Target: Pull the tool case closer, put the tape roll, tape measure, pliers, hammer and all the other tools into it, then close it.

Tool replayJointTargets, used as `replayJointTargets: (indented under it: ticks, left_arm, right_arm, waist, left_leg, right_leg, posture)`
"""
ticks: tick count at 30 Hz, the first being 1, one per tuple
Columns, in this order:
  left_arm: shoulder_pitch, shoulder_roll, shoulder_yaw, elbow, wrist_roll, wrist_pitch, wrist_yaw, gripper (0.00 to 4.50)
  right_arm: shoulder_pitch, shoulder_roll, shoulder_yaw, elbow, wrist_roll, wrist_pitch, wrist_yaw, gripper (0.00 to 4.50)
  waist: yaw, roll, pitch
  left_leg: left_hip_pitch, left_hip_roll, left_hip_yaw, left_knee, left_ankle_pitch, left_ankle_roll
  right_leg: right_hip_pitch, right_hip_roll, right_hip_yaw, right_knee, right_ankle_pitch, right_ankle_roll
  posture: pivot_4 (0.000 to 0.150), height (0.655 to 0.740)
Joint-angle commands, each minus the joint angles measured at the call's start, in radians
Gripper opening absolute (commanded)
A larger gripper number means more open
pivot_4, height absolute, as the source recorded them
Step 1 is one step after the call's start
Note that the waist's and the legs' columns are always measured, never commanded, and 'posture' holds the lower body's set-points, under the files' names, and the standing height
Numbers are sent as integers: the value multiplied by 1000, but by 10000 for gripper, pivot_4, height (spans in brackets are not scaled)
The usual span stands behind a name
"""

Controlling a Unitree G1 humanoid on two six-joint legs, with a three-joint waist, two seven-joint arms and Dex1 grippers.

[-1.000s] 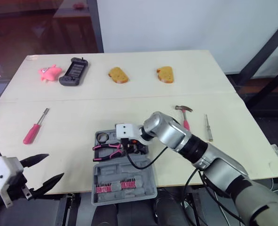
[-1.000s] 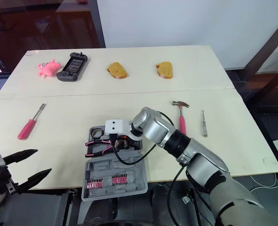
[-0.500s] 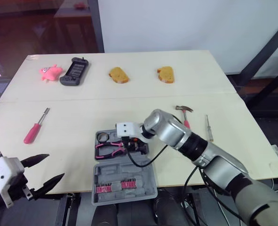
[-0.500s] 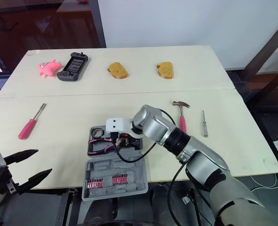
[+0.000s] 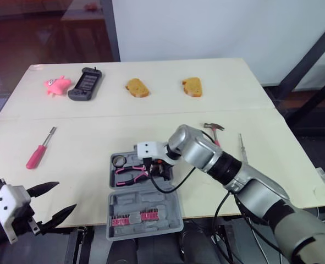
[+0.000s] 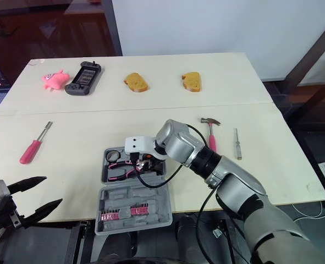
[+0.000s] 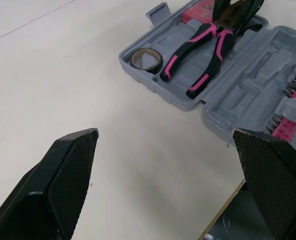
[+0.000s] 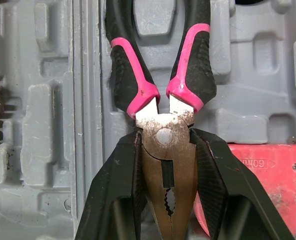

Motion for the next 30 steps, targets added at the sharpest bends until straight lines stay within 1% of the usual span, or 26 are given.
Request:
replayJointTargets:
  ticks: [1, 14, 16, 18, 21, 24, 27, 28, 30]
  left_arm:
    - [8, -1, 16, 4, 0, -25, -4, 45000]
    - [0, 7, 7, 8, 0, -19, -1, 45000]
    - [-1, 7, 7, 11, 1, -20, -1, 45000]
    - [-1, 8, 6, 11, 1, -19, -2, 45000]
    - [-2, 10, 6, 11, 0, -18, -3, 45000]
    - [-4, 12, 8, 11, -3, -16, -5, 45000]
    - [-8, 13, 4, 9, -7, -15, -8, 45000]
    - [-10, 12, 1, 8, -8, -17, -11, 45000]
    - [-16, 14, -4, 13, -9, -14, -15, 45000]
  right_arm:
    - [-23, 42, -10, -2, -1, 17, -9, 9656]
    - [-28, 87, -36, 7, 18, 63, -25, 9656]
    - [-28, 84, -40, 1, 20, 66, -24, 20127]
    - [-37, 70, -54, -28, 34, 82, -12, 27334]
    - [-56, 38, -100, -80, 68, 106, 14, 42494]
    - [-53, 3, -172, -159, 132, 119, 37, 42494]
    - [4, 17, -266, -208, 166, 33, -44, 42494]
    - [32, 26, -293, -218, 174, -4, -76, 42494]
    - [109, 33, -321, -235, 160, -174, -147, 42494]
  waist:
    - [-1, 0, 0]
    - [-1, 0, 0]
    - [-1, 0, 0]
    - [1, 0, 0]
    - [2, 0, 0]
    - [4, 0, 0]
    - [3, 0, 0]
    - [3, 0, 0]
    - [3, -1, 0]
  left_leg:
    - [0, 0, 0, 0, 0, 0]
    - [0, 0, 0, 0, 0, 0]
    - [0, 0, 0, 0, 0, 0]
    - [0, 0, 0, 0, 0, 0]
    - [0, 0, 0, 0, 0, 0]
    - [0, 0, 0, 0, 0, 0]
    - [0, 0, 0, 0, 0, 0]
    - [0, 0, 0, 0, 0, 0]
    - [0, 0, 0, 0, 0, 0]
  right_leg:
    - [0, 0, 0, 0, 0, 0]
    - [0, 0, 0, 0, 0, 0]
    - [0, 0, 0, 0, 0, 0]
    - [0, 0, 0, 0, 0, 0]
    - [0, 0, 0, 0, 0, 0]
    - [0, 0, 0, 0, 0, 0]
    - [0, 0, 0, 0, 0, 0]
    - [0, 0, 0, 0, 0, 0]
    - [0, 0, 0, 0, 0, 0]
  posture:
    - [1500, 7400]
    - [1500, 7400]
    - [1500, 7400]
    - [1500, 7400]
    - [1500, 7400]
    - [1500, 7400]
    - [1500, 7400]
    - [1500, 7400]
    - [1500, 7400]
